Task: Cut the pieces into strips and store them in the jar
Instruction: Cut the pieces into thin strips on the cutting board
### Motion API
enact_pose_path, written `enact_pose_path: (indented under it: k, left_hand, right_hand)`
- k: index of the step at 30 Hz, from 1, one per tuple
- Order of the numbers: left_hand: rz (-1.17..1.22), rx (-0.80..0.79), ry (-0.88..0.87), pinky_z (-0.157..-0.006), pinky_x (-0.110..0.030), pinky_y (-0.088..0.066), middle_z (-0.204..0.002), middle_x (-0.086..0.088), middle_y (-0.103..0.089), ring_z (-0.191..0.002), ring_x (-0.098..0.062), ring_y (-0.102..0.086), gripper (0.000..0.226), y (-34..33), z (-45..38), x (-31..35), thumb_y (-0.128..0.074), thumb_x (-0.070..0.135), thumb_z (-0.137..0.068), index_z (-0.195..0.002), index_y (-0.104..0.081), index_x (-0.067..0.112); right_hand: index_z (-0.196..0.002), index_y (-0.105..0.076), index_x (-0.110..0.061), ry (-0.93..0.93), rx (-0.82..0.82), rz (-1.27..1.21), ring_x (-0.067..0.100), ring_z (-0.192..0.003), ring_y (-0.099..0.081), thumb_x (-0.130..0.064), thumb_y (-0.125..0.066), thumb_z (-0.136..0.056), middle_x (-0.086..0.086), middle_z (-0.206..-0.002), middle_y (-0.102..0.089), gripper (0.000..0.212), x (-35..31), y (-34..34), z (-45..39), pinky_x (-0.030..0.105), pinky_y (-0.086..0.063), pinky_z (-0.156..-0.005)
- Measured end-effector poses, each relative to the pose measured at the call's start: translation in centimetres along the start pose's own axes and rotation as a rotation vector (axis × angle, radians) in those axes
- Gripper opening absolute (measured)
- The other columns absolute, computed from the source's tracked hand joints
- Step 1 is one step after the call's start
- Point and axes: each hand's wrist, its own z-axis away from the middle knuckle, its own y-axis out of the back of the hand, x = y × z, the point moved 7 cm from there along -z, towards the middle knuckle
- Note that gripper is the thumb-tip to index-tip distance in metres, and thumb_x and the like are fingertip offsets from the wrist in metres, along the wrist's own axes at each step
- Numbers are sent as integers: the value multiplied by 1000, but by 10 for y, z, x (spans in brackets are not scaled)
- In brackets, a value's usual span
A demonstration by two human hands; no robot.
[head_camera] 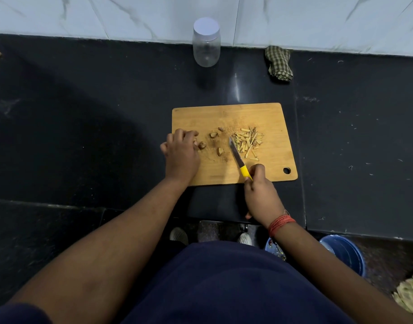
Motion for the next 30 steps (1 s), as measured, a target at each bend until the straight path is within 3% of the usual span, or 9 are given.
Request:
enact_pose_path:
  k: [4, 8, 11, 15, 22, 27, 30]
  left_hand:
    - [-31, -38, 47, -100, -41, -31, -127, 0, -52, -120, -21, -43, 38, 2, -3, -18, -53, 20, -96, -133, -59, 26]
    - [-37, -39, -26, -100, -43, -31, -123, -1, -53, -117, -22, -45, 37, 6, -3, -15, -57, 23, -94, -131, -60, 24]
    - [-51, -39, -129, -97, -42, -32, -116, 0, -54, -113, -21, -47, 30, 6, 1, -4, -60, 26, -91, -120, -65, 22]
    - [-142, -37, -140, -92, -42, -35, -110, 1, -53, -106, -20, -47, 21, 2, 7, -5, -59, 35, -88, -103, -65, 20]
    - [-125, -38, -159, -92, -39, -32, -106, 4, -55, -104, -18, -48, 15, 0, 12, -4, -59, 35, -91, -96, -63, 21]
    - [-106, -40, -125, -92, -38, -32, -114, 2, -57, -109, -19, -47, 25, -1, 10, 0, -59, 35, -93, -114, -62, 22]
    - [-124, -74, -123, -94, -40, -32, -118, 2, -55, -112, -20, -46, 32, -2, 2, 4, -55, 39, -96, -124, -63, 26]
  right_hand:
    - [-106, -31, -17, 15, -6, 2, 30, -46, -59, -18, -37, -104, 10, -81, -56, 6, -4, -2, -1, 29, -44, -29]
    - [-106, -32, -16, 26, -16, 8, 29, -46, -59, -18, -37, -104, 10, -81, -56, 5, -8, -4, -3, 29, -45, -30]
    - [-105, -32, -16, 38, -19, 19, 29, -46, -58, -18, -37, -104, 10, -80, -56, 5, -11, -6, -5, 31, -45, -30]
    - [-105, -32, -16, 48, -22, 15, 29, -47, -58, -18, -38, -104, 11, -81, -56, 6, -14, -6, -7, 31, -45, -30]
    - [-106, -33, -17, 55, -4, 45, 31, -50, -59, -17, -38, -103, 11, -80, -57, 6, -11, -5, -9, 44, -50, -34]
    - [-107, -33, -18, 53, 13, 67, 30, -50, -59, -17, -40, -103, 11, -78, -59, 8, -7, -4, -13, 49, -52, -43]
    - [-107, -33, -18, 52, 7, 66, 30, -49, -60, -17, -39, -103, 12, -79, -59, 8, -7, -3, -13, 48, -51, -40]
